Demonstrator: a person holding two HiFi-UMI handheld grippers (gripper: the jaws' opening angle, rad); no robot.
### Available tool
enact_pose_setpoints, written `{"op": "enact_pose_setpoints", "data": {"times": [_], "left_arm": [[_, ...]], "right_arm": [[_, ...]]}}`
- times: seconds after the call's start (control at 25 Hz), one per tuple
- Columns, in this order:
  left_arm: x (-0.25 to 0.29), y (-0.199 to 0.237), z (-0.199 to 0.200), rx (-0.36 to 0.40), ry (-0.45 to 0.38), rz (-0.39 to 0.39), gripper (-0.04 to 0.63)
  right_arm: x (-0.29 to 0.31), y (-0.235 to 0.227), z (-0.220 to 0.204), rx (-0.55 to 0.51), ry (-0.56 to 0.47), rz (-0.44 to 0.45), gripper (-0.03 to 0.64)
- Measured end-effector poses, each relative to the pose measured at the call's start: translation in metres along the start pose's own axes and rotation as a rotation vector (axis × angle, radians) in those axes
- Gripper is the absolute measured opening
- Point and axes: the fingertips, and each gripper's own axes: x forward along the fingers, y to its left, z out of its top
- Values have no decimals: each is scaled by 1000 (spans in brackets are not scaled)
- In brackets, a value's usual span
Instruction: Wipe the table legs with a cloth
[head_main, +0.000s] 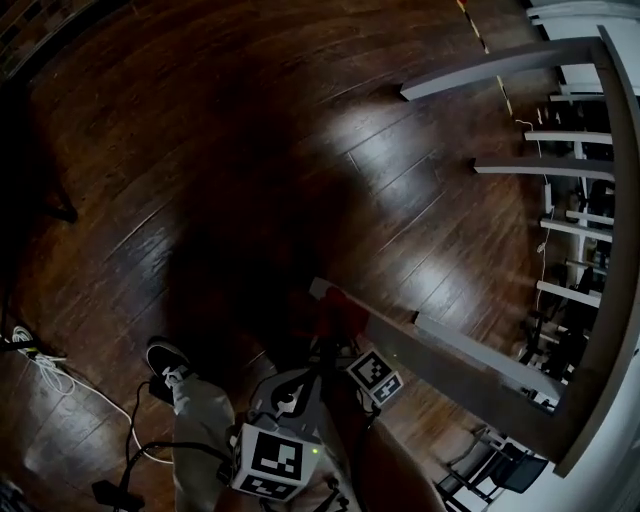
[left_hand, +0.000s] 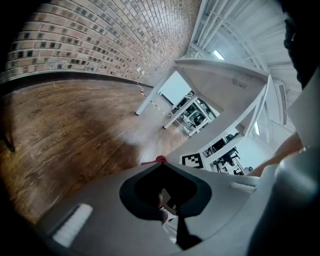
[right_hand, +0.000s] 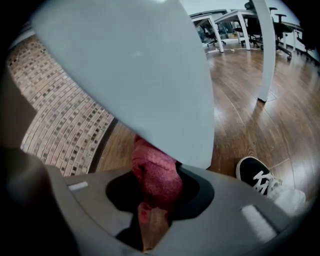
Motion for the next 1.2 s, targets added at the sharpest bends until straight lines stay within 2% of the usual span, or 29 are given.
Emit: {"op": "enact_pose_setpoints", "data": {"times": [0.16,0.32,0.56,0.72,0.88,1.2], "left_arm": [[4,12,4,-29,-1,-2,-5],[7,23,-3,55,90,39,-5],[18,48,-14,90,161,59,-5],[6,68,-33,94,271,78,-5],[5,87,-42,120,341,91,-5],[12,94,-39,174,398,70,-5]], "right_arm": [[23,-20,-14,-28,16,-8,104],[42,-35,-22,-22,10,-19,104],[77,-49,-11,-26,-50,-40,104],[89,-66,-43,16,-32,-86,104],[109,-77,-52,7,-31,-103,104],[138,-95,-66,31,-20,-120,104]]}}
